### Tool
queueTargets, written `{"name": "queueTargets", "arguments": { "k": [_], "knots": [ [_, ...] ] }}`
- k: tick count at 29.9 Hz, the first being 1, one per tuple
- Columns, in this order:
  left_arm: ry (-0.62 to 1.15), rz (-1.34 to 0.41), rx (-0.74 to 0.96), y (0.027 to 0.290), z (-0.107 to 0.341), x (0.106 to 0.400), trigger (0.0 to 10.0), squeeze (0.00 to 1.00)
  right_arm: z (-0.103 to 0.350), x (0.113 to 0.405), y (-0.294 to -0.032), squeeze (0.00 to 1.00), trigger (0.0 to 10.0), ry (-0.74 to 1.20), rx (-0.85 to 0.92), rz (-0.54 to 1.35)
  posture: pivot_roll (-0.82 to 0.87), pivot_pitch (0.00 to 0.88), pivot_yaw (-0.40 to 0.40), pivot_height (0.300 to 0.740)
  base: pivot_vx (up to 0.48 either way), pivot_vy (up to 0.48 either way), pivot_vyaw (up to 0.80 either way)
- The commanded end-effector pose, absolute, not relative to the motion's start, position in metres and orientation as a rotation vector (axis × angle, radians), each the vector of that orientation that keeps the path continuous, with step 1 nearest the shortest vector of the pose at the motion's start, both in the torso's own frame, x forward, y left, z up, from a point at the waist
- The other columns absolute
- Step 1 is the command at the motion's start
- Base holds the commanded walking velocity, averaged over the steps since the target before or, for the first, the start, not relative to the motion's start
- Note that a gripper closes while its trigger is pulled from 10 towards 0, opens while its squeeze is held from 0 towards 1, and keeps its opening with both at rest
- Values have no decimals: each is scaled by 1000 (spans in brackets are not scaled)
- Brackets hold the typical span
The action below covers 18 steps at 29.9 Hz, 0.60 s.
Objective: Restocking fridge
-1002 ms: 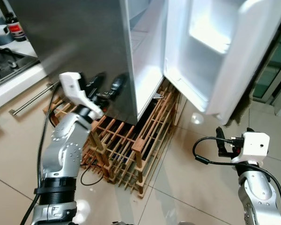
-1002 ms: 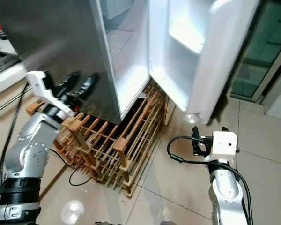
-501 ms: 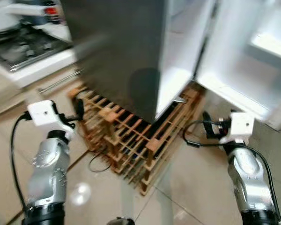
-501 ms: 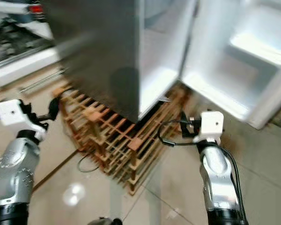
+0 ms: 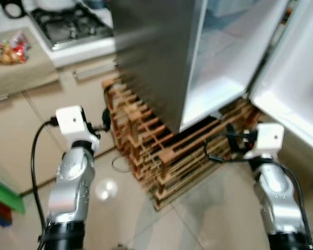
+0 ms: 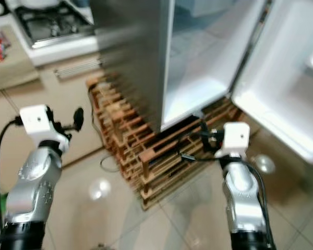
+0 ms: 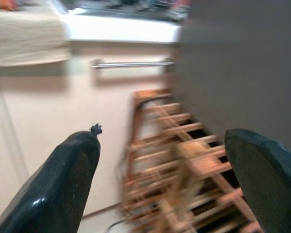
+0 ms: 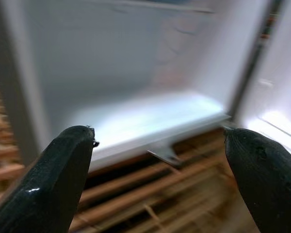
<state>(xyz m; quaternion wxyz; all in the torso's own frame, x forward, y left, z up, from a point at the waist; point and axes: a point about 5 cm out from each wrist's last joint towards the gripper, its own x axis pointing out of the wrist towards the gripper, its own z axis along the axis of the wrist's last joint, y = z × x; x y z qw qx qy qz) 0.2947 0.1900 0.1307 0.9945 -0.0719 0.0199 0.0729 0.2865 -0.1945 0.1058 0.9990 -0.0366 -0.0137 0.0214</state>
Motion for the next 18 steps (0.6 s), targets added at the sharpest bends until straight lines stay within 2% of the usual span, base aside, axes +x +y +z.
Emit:
{"name": "queueTargets", "arguments": {
  "k": [1, 16, 18],
  "knots": [
    [23, 142, -166, 180, 139, 305, 10000, 0, 109, 288, -197, 0, 10000, -43, -84, 40, -67, 0, 41, 740, 0, -454, 556],
    [-1, 79, -160, 166, 146, 314, 10000, 0, 104, 282, -207, 0, 10000, -33, -91, -8, -92, 0, 66, 740, 0, -438, 505],
    [-4, 94, -188, 168, 146, 316, 10000, 0, 103, 282, -208, 0, 10000, -32, -78, -23, -93, 0, 68, 740, 0, -442, 0]
  ]
}}
